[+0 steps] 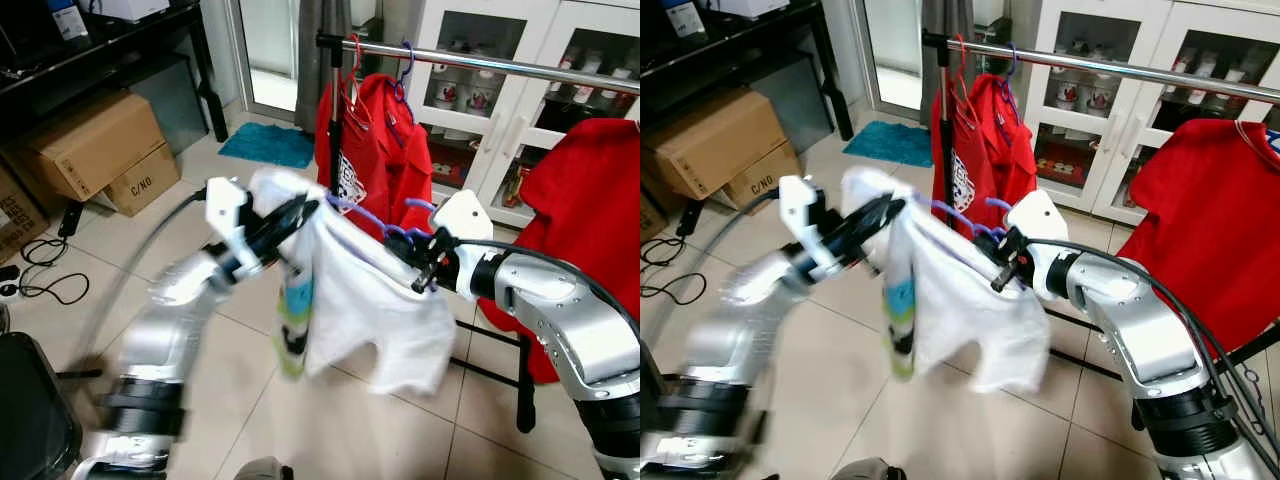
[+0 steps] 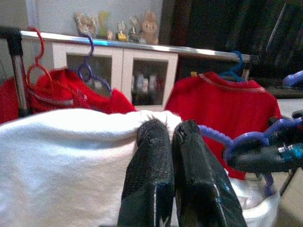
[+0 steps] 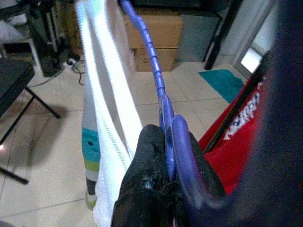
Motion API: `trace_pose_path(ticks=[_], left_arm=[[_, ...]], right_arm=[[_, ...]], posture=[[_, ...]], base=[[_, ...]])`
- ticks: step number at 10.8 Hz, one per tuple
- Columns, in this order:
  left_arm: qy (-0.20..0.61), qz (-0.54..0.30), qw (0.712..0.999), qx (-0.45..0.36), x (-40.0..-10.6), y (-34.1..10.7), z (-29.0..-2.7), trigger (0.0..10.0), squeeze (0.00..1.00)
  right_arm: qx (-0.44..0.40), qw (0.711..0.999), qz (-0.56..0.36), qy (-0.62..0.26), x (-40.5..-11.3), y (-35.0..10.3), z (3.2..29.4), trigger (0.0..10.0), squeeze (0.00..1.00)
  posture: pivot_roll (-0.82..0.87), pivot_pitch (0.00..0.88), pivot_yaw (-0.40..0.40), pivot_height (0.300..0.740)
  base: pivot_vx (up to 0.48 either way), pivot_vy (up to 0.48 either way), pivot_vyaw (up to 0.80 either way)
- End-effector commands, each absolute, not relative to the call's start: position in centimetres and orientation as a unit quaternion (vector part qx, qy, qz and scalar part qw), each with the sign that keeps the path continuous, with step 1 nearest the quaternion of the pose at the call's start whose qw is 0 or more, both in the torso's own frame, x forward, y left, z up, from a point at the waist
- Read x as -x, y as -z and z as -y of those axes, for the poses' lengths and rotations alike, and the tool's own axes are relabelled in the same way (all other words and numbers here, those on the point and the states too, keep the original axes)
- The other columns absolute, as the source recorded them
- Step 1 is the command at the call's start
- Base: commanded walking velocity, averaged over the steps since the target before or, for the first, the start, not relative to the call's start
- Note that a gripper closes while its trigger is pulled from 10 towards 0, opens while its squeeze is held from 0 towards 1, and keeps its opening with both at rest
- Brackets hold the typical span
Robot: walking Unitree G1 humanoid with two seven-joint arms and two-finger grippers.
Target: Hang hanger
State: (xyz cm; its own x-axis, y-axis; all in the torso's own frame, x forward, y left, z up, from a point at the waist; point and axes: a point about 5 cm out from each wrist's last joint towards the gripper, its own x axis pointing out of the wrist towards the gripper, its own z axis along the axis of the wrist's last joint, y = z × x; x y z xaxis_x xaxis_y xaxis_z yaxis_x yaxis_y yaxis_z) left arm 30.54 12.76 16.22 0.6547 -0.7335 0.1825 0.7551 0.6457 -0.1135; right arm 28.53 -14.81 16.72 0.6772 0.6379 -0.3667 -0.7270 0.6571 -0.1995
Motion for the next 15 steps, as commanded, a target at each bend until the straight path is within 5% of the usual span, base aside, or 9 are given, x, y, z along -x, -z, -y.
trace_pose_path(ticks=[1, 3, 5, 6, 8, 9, 11, 13, 15], left_arm=[[0.426, 0.152, 0.884, 0.122, -30.8, -20.2, -12.0, 0.0, 0.00], [0.339, 0.178, 0.898, 0.216, -32.2, -21.8, -13.1, 0.0, 0.00], [0.203, 0.079, 0.976, -0.015, -34.3, -18.6, -15.8, 0.0, 0.00], [0.130, 0.073, 0.984, -0.093, -34.8, -18.5, -17.1, 0.0, 0.00], [0.119, 0.092, 0.975, -0.161, -34.7, -18.5, -16.9, 0.0, 0.00], [0.143, 0.102, 0.974, -0.145, -34.6, -18.3, -16.3, 0.0, 0.00], [0.239, 0.141, 0.960, 0.036, -33.6, -19.6, -14.6, 0.0, 0.00], [0.407, 0.178, 0.888, 0.119, -31.6, -22.5, -12.8, 0.0, 0.00], [0.485, 0.154, 0.849, 0.146, -30.6, -23.2, -12.4, 0.0, 0.00]], right_arm=[[0.185, 0.899, -0.182, -0.352, -28.6, -15.1, 15.4, 0.0, 0.00], [0.185, 0.897, -0.180, -0.359, -28.4, -15.0, 15.2, 0.0, 0.00], [0.180, 0.899, -0.171, -0.362, -28.4, -15.4, 15.1, 0.0, 0.00], [0.150, 0.903, -0.162, -0.370, -28.3, -15.7, 14.6, 0.0, 0.00], [0.129, 0.905, -0.161, -0.371, -28.2, -15.7, 14.2, 0.0, 0.00], [0.133, 0.905, -0.164, -0.370, -28.2, -15.5, 14.2, 0.0, 0.00], [0.145, 0.907, -0.172, -0.356, -28.4, -15.5, 14.8, 0.0, 0.00], [0.208, 0.894, -0.206, -0.338, -28.4, -14.2, 16.1, 0.0, 0.00], [0.232, 0.884, -0.233, -0.332, -28.1, -13.4, 16.8, 0.0, 0.00]], posture=[[0.01, 0.000, 0.063, 0.740], [0.01, 0.000, 0.066, 0.740], [0.01, 0.000, 0.066, 0.740], [0.01, 0.000, 0.065, 0.740], [0.01, 0.000, 0.063, 0.740], [0.01, 0.000, 0.063, 0.740], [0.01, 0.000, 0.059, 0.740], [0.01, 0.000, 0.059, 0.740], [0.01, 0.000, 0.061, 0.740]], base=[[0.000, 0.000, 0.00], [0.000, 0.000, 0.00], [0.000, 0.000, 0.00], [0.000, 0.000, 0.00], [0.000, 0.000, 0.00], [0.000, 0.000, 0.00], [0.000, 0.000, 0.00], [0.000, 0.000, 0.00], [0.000, 0.000, 0.00]])
